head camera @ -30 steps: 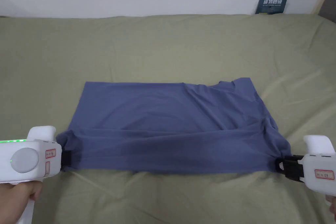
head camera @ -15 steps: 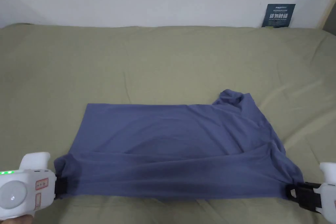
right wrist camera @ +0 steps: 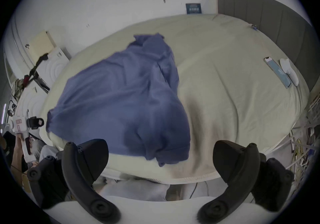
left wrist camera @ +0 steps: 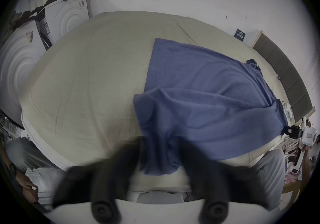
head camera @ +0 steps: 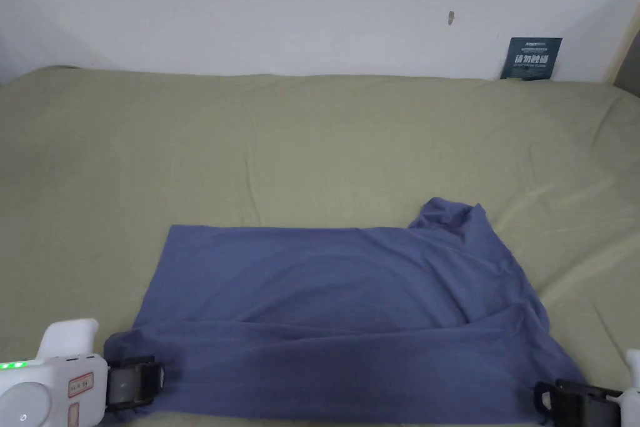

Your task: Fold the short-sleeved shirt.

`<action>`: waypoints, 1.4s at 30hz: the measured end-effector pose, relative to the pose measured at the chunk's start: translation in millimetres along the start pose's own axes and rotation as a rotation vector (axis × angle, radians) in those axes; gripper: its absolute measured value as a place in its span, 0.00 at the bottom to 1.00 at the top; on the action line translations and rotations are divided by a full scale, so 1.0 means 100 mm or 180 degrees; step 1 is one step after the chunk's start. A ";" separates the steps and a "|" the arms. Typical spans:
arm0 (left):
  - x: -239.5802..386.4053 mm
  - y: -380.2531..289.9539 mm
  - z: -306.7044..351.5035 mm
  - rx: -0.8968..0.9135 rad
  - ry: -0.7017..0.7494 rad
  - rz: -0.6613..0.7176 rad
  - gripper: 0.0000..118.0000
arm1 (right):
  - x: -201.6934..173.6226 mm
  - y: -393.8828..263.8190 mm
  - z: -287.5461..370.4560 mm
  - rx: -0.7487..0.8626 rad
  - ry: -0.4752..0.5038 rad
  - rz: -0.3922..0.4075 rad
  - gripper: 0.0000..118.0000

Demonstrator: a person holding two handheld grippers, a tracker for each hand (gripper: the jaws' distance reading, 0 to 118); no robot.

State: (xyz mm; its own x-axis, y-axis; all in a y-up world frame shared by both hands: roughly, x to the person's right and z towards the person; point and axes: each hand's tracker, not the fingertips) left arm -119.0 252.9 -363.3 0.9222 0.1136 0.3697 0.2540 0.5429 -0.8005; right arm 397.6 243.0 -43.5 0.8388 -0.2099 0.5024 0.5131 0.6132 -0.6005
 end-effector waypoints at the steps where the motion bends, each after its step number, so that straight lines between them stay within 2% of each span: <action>1: 0.05 0.03 0.06 0.0157 0.0057 -0.0060 0.98 | -0.06 0.05 0.03 -0.0040 -0.0018 0.0022 1.00; 4: 0.18 0.11 0.15 0.0268 0.0113 -0.0208 0.98 | -0.23 0.15 0.06 0.0132 0.0008 0.0177 1.00; 5: 0.25 0.11 0.21 0.0428 0.0005 -0.0242 0.97 | -0.30 0.19 0.06 0.0134 -0.0015 0.0223 1.00; 6: 0.30 0.14 0.26 0.0517 -0.0129 -0.0265 0.93 | -0.41 0.23 0.07 0.0192 -0.0077 0.0314 1.00; 7: 0.37 0.17 0.29 0.0542 -0.0150 -0.0274 0.84 | -0.48 0.25 0.09 0.0323 -0.0041 0.0370 0.99; 8: 0.44 0.19 0.31 0.0607 -0.0150 -0.0269 0.55 | -0.55 0.28 0.11 0.0449 0.0055 0.0380 0.91; 9: 0.49 0.22 0.31 0.0708 -0.0180 -0.0314 0.17 | -0.62 0.32 0.11 0.0492 0.0068 0.0399 0.67; 10: 0.54 0.25 0.28 0.0743 -0.0137 -0.0309 0.00 | -0.71 0.36 0.08 0.0513 -0.0037 0.0454 0.26; 11: 0.57 0.28 0.28 0.0836 -0.0114 -0.0342 0.00 | -0.76 0.37 0.06 0.0617 -0.0210 0.0536 0.01; 12: 0.60 0.32 0.25 0.0797 -0.0117 -0.0343 0.00 | -0.82 0.38 0.04 0.0736 -0.0183 0.0587 0.01; 15: 0.64 0.48 0.13 0.0817 -0.0117 -0.0282 0.00 | -0.87 0.51 -0.05 0.0680 0.0002 0.0389 0.01; 26: 0.43 1.71 -1.21 0.0341 0.0127 -0.0096 0.00 | -0.88 1.03 -0.76 0.0556 -0.0039 0.0367 0.01; 27: 0.41 1.80 -1.34 0.0274 0.0139 -0.0088 0.07 | -0.85 1.07 -0.83 0.0533 -0.0051 0.0377 0.01; 28: 0.39 1.90 -1.50 0.0155 0.0178 -0.0101 0.24 | -0.84 1.09 -0.91 0.0507 -0.0059 0.0379 0.01; 29: 0.42 1.98 -1.60 0.0094 0.0277 -0.0117 0.58 | -0.84 1.11 -0.98 0.0484 -0.0066 0.0372 0.01; 30: 0.40 2.07 -1.72 0.0035 0.0272 -0.0117 0.70 | -0.82 1.13 -1.04 0.0451 -0.0064 0.0361 0.01; 31: 0.39 2.15 -1.87 -0.0101 0.0333 -0.0122 0.70 | -0.78 1.16 -1.11 0.0410 -0.0061 0.0344 0.01; 32: 0.39 2.21 -1.96 -0.0191 0.0372 -0.0179 0.94 | -0.77 1.17 -1.15 0.0400 -0.0063 0.0338 0.01; 33: 0.43 2.24 -1.97 -0.0100 0.0459 -0.0198 1.00 | -0.75 1.17 -1.17 0.0387 -0.0062 0.0338 0.01; 35: 0.44 2.34 -2.07 -0.0134 0.0558 -0.0229 0.99 | -0.70 1.18 -1.22 0.0365 -0.0058 0.0359 0.01; 39: 0.48 2.40 -2.19 -0.0303 0.0478 -0.0246 0.98 | -0.61 1.16 -1.28 0.0300 -0.0110 0.0355 0.01; 42: 0.52 2.36 -2.14 -0.0343 0.0383 -0.0272 0.86 | -0.54 1.15 -1.27 0.0269 -0.0129 0.0306 0.01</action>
State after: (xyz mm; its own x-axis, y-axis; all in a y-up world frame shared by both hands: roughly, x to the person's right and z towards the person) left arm 51.2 208.7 -633.7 0.9224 -0.0330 0.3847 0.3568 0.4534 -0.8168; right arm 434.6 228.5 -218.3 0.8745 -0.1173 0.4707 0.4121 0.6915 -0.5933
